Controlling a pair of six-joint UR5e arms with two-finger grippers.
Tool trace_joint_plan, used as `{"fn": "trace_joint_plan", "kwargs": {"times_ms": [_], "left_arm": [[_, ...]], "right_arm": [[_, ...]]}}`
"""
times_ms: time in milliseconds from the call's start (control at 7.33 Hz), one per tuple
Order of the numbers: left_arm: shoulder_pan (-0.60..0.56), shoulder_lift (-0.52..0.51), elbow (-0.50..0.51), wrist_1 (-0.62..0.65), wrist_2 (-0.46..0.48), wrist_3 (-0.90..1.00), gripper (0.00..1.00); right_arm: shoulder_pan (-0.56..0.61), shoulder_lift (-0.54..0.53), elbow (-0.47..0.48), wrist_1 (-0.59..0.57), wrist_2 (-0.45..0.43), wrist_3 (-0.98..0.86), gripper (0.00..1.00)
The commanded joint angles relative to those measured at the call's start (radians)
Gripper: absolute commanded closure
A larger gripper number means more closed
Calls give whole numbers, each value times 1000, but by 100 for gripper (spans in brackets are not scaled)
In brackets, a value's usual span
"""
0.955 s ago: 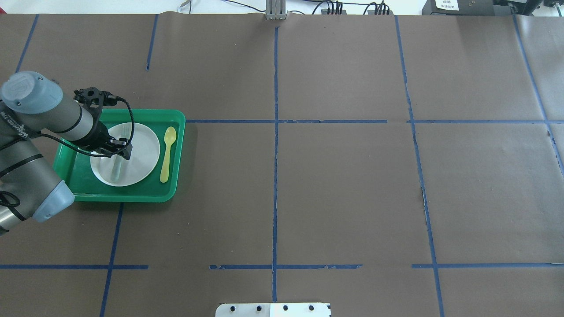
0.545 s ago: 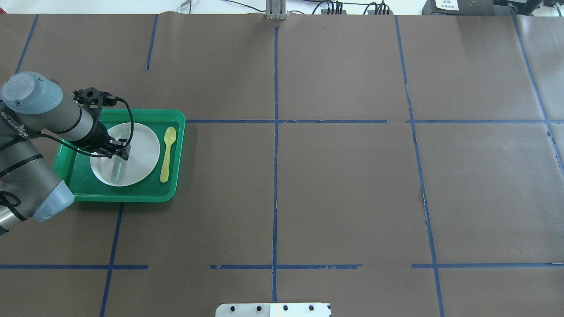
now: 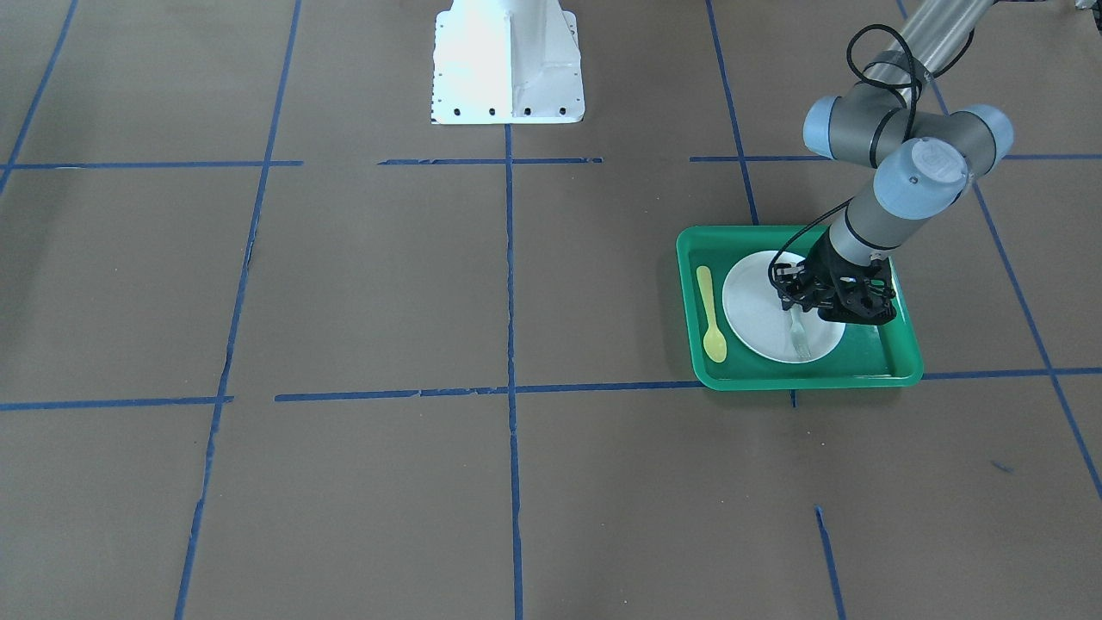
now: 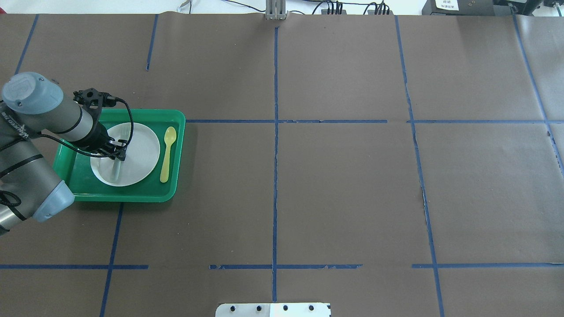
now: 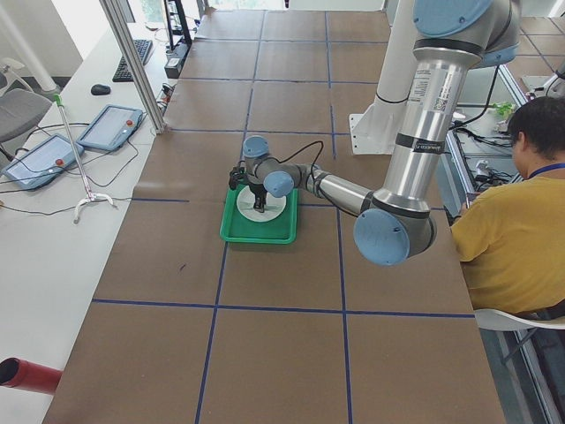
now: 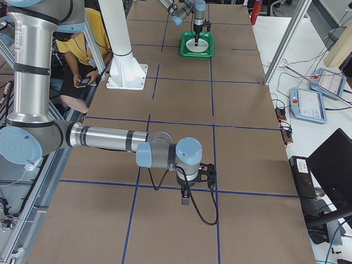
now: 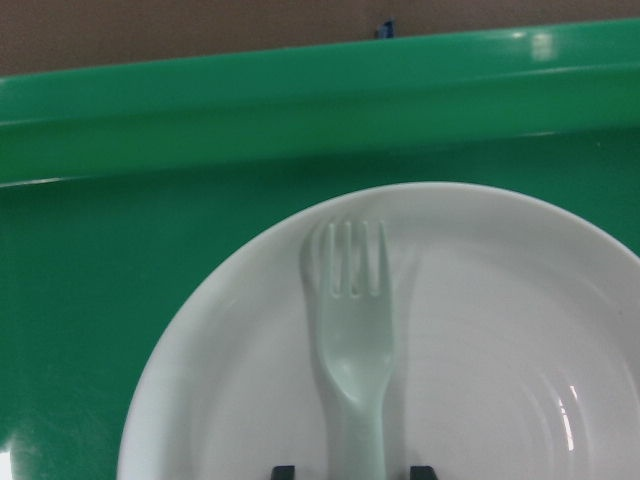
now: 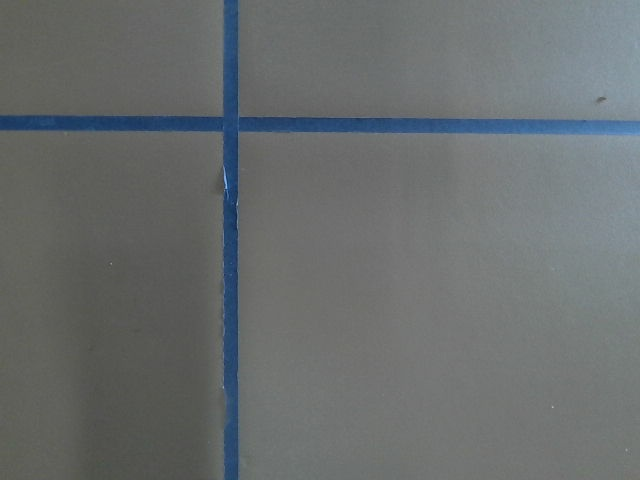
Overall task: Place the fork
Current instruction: 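Lift the fork and carry it off the plate to the tray edge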
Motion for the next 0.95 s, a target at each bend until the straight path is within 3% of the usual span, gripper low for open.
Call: {"fn": "trace_joint_plan", "kwargs": {"times_ms": [0,545,818], "left_arm": [[0,5,-4,4,-2,0,100],[-110,34,-94,82,-9,50,100],[-169,147,-96,79,1,168,100]], "right_arm": [[0,0,0,0,-2,0,0],[0,0,0,0,0,0,0],[0,0,0,0,0,0,0]]}}
